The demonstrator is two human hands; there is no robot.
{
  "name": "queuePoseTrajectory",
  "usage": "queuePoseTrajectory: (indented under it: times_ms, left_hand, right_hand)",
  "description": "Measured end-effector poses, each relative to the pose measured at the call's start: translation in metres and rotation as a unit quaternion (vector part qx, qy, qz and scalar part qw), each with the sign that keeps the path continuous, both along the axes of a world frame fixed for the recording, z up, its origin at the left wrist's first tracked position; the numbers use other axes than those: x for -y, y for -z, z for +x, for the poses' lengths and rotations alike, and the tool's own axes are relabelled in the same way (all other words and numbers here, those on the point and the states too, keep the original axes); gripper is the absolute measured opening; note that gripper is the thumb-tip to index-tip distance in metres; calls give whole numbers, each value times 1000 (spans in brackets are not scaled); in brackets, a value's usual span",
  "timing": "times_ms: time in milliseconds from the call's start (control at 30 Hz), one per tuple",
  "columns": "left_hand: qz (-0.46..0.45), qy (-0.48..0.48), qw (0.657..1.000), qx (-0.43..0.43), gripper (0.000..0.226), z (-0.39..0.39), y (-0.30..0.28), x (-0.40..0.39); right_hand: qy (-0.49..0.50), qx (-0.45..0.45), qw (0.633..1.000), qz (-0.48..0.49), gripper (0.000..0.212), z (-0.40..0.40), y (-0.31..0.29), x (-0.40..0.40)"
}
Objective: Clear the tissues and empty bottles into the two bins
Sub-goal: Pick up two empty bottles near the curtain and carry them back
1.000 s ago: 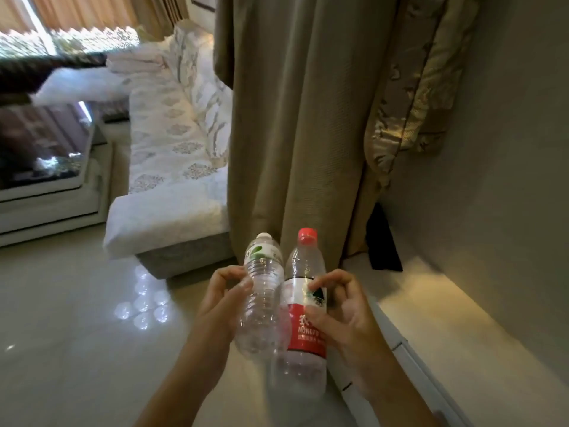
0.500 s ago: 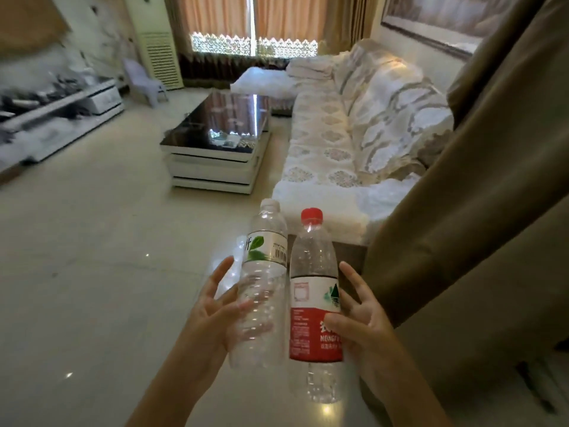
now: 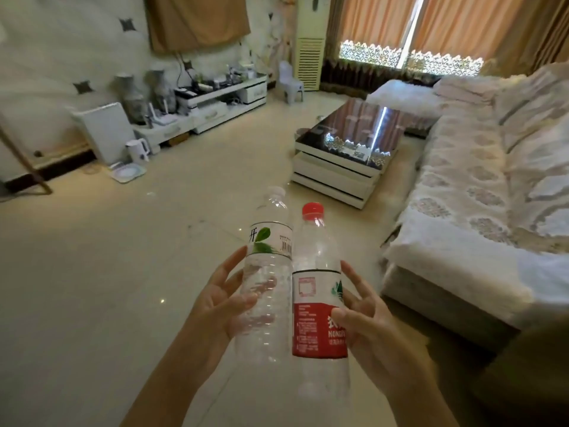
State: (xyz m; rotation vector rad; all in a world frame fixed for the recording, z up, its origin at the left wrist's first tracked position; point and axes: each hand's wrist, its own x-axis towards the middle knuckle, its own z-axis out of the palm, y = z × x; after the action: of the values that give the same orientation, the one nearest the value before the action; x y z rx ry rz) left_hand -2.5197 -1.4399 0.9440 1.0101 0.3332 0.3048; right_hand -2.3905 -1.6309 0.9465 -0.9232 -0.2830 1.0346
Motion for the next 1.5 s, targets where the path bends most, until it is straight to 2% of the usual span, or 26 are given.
queuePoseTrajectory:
  times_ms: [100,233,500,733,900,1100,1367,1500]
  left_hand:
    - [-4,-49,999,-15,88,-3,10,-27]
    - [14,-85,996,-28,89,1,15,-56]
    - [72,-182,978,-66,84,59,24,-153]
    - [94,-224,968,-58,102,115,10,-239]
    - [87,-250,963,-55,99,150,8,-287]
    - [86,-257,960,-64,100,194,14,-374]
    - [80,-224,969,-65,101,267,12,-530]
    - [99,-189,975,-65,90,311,4,-599]
  right_hand:
    - [-56,13,998,-13,95,12,4,-39]
    - [-93,35,995,-27,84,32,9,-89]
    - [-119,111,983,-82,94,115,15,-204]
    - [-113,163,976,-86,103,201,-3,-296]
    - [-131,172,973,-84,106,235,-5,-356]
    - [-129,177,971,-92,108,274,8,-443]
    - [-86,164,977,-107,110,340,6,-578]
    - [-44,154,981,-106,109,373,1,-633]
